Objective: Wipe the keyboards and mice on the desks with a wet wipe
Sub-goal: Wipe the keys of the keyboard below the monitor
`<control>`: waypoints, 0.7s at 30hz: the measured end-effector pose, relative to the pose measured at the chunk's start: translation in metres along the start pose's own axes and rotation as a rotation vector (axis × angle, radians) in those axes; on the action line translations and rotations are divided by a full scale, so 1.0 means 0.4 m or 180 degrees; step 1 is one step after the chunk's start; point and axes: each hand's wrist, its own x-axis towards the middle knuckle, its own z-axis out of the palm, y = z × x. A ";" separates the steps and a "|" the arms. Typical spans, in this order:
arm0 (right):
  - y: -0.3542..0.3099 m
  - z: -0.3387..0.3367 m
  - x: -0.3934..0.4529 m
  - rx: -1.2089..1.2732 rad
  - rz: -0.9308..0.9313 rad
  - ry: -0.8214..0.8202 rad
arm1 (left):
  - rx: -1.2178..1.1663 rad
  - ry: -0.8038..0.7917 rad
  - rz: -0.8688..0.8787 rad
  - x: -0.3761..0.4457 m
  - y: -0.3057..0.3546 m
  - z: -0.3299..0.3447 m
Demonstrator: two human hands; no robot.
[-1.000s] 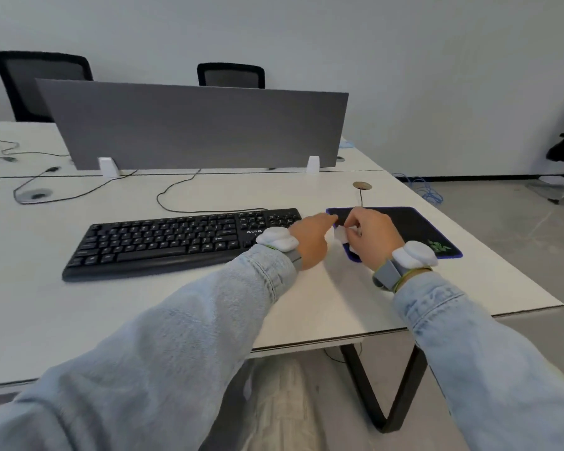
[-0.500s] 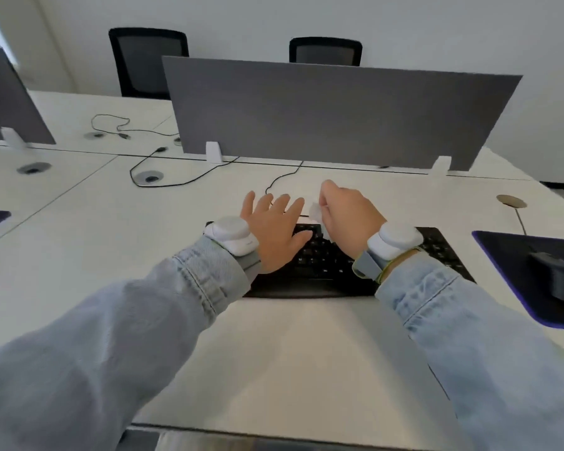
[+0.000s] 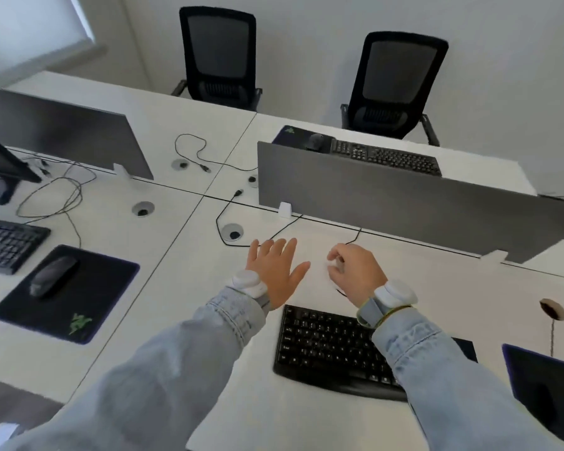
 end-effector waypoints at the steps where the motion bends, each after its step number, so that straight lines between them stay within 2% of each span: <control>1: -0.023 -0.019 -0.010 0.0005 -0.0004 -0.0034 | -0.0015 -0.0029 -0.0039 -0.016 -0.006 -0.028; 6: -0.107 -0.066 -0.021 0.0058 -0.0007 0.0007 | 0.0018 -0.0152 -0.0071 -0.062 -0.036 -0.102; 10: -0.153 -0.062 0.050 0.0025 -0.0043 0.0081 | 0.0065 -0.0230 -0.0104 -0.054 -0.067 -0.133; 15: -0.294 -0.039 0.133 -0.0068 -0.0117 0.0062 | 0.0134 -0.0381 -0.0468 -0.096 -0.159 -0.188; 21: -0.527 0.005 0.189 -0.0254 -0.0721 -0.0117 | 0.0056 -0.0247 -0.0973 -0.207 -0.347 -0.258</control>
